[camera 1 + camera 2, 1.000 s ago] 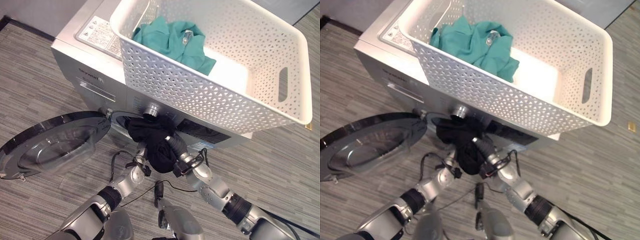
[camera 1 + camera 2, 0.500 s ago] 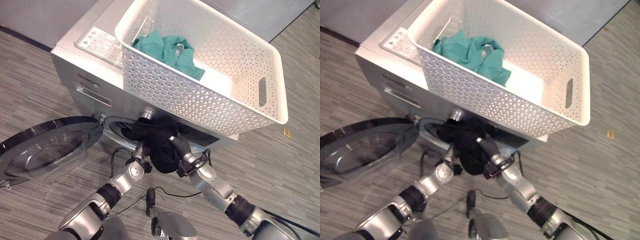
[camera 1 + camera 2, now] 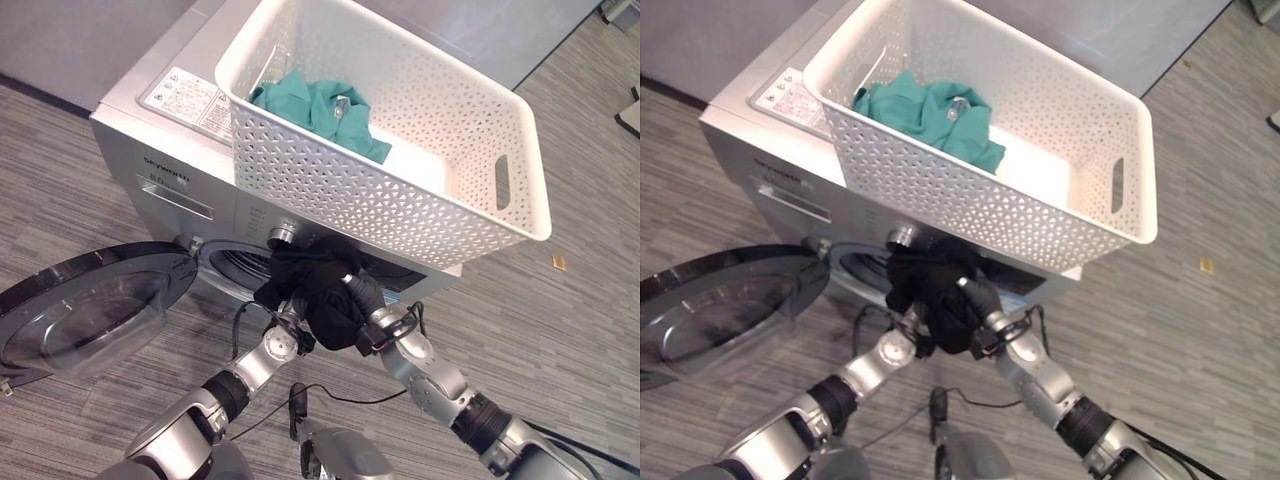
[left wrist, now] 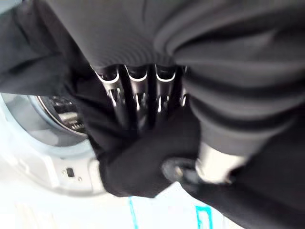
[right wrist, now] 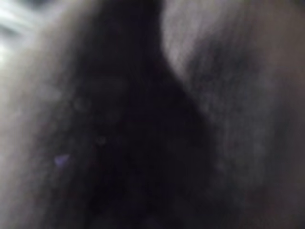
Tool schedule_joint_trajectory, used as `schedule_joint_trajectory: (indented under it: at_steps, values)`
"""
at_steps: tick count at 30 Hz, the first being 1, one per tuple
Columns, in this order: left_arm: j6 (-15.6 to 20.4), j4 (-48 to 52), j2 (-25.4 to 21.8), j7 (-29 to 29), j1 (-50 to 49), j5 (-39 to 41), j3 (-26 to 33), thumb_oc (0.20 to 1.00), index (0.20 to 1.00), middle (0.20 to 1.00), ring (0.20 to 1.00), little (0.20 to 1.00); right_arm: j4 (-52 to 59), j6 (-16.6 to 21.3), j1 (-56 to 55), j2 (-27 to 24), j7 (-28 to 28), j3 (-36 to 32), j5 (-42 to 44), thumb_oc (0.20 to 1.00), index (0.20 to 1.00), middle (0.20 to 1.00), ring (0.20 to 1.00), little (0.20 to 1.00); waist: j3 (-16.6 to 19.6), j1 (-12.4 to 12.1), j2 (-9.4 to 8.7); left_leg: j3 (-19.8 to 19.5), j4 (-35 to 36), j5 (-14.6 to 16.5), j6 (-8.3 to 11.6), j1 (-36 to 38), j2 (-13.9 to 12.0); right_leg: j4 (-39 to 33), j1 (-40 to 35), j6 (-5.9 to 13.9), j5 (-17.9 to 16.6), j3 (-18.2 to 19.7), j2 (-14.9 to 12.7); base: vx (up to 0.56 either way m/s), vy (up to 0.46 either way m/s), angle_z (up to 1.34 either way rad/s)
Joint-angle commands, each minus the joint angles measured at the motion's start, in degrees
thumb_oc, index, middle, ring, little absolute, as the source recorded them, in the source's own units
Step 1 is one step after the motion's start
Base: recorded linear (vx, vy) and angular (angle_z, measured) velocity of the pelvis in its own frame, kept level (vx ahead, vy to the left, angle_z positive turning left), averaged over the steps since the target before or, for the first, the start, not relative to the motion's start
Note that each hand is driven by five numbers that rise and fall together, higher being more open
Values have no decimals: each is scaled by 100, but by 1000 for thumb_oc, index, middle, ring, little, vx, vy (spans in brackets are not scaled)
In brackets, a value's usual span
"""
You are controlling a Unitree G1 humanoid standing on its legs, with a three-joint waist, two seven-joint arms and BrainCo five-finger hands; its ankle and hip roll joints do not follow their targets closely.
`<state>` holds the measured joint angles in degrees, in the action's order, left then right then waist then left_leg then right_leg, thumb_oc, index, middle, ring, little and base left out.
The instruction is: Grab the laundry basket,head to the washer,open it,put in the laundry and shut it.
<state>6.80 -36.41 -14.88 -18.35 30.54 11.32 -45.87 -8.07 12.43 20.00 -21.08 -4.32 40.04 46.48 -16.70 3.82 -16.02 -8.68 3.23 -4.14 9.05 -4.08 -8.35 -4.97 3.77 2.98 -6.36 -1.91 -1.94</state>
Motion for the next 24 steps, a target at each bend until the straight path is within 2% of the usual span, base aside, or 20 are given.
schedule_joint_trajectory:
  at_steps: [1, 14, 15, 16, 17, 21, 24]
  values:
    - [610, 74, 938, 182, 843, -12, 27, 200, 200, 200, 200, 200, 349, 248, 85, 29, 53, -255, 183, 200, 200, 200, 200, 200, 122, -67, 168, 466, -134, 1114, -318, 770, -436, 33, 330, 434, 10, 364, -209, 0, 0, 0]
    - [618, 398, 520, 132, 541, -102, 296, 200, 200, 200, 200, 200, 430, 145, -179, -264, 211, -231, -8, 203, 203, 203, 203, 203, 81, -178, 135, 415, -150, 1154, -321, 848, -424, 53, 209, 448, 95, 238, -266, 0, 0, 0]
    - [622, 395, 492, 122, 518, -119, 324, 200, 200, 200, 200, 200, 446, 113, -191, -336, 255, -211, -130, 498, 498, 498, 498, 498, 85, -179, 129, 410, -158, 1161, -321, 850, -425, 54, 201, 447, 105, 233, -266, 0, 0, 0]
    - [622, 395, 493, 122, 518, -119, 324, 200, 200, 200, 200, 200, 446, 113, -191, -336, 255, -211, -130, 498, 498, 498, 498, 498, 85, -179, 129, 410, -158, 1161, -321, 850, -425, 54, 201, 447, 105, 233, -266, 0, 0, 0]
    - [634, 390, 424, 122, 469, -148, 402, 200, 200, 200, 200, 200, 467, 70, -265, -476, 316, -188, -262, 1000, 1000, 1000, 1000, 1000, 98, -185, 112, 418, -189, 1180, -319, 855, -420, 54, 176, 451, 116, 223, -265, 0, 0, 0]
    - [652, 369, 273, 132, 325, -257, 576, 200, 200, 200, 200, 200, 491, 30, -472, -729, 592, -176, -240, 1000, 1000, 1000, 1000, 1000, 135, -197, 69, 422, -289, 1243, -332, 866, -397, 66, 130, 466, 124, 223, -286, -1, 9, 0]
    - [774, 470, 104, 345, 65, -96, 729, 200, 200, 200, 200, 200, 232, -113, -792, -1073, 962, -116, -210, 1000, 1000, 1000, 1000, 1000, 182, -188, 31, 465, -453, 1338, -348, 863, -344, 81, 115, 509, 123, 245, -336, -10, 33, 0]
